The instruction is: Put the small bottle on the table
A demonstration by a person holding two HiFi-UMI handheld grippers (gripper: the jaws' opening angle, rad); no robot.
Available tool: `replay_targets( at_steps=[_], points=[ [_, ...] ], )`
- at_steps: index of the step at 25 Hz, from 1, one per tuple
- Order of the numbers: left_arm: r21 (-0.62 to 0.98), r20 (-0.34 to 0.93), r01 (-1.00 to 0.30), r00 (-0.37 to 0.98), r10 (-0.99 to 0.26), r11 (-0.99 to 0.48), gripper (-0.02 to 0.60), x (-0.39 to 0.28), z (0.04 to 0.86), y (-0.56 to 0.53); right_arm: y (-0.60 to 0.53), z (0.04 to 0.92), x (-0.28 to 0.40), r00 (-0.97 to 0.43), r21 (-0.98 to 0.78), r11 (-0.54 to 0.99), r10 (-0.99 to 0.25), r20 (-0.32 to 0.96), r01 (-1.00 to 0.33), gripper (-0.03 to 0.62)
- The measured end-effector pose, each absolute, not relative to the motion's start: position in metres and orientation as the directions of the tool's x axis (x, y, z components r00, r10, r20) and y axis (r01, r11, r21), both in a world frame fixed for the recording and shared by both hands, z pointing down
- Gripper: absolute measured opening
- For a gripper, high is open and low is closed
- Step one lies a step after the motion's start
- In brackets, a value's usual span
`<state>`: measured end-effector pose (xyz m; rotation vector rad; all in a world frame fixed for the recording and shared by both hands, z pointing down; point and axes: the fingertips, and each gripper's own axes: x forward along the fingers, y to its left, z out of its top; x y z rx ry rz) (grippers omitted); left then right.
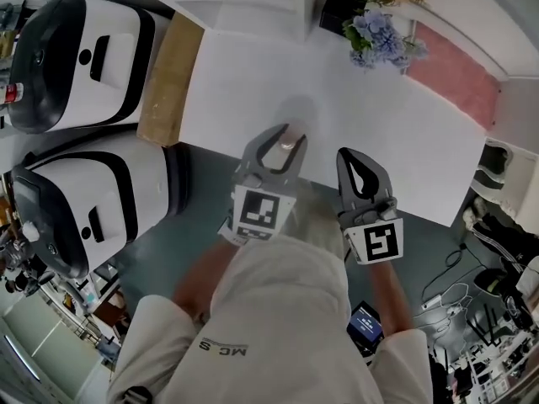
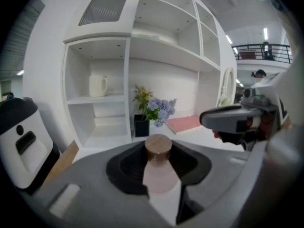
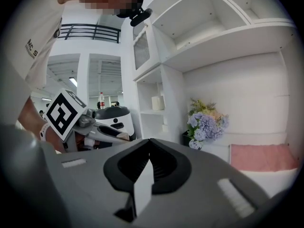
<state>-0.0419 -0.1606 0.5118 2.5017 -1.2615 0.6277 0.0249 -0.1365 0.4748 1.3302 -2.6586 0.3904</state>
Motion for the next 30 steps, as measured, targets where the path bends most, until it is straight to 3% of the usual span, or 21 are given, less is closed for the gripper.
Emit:
replay_targets(
  at_steps=[30],
  points=[
    [-0.004, 0.496, -0.796, 0.524, -0.693, -0.605, 0.133, -0.031, 0.634, -0.256, -0.208, 0.589, 0.024, -0.552, -0.194, 0.517, -0.769, 0.324, -0.834, -0.002]
  ],
)
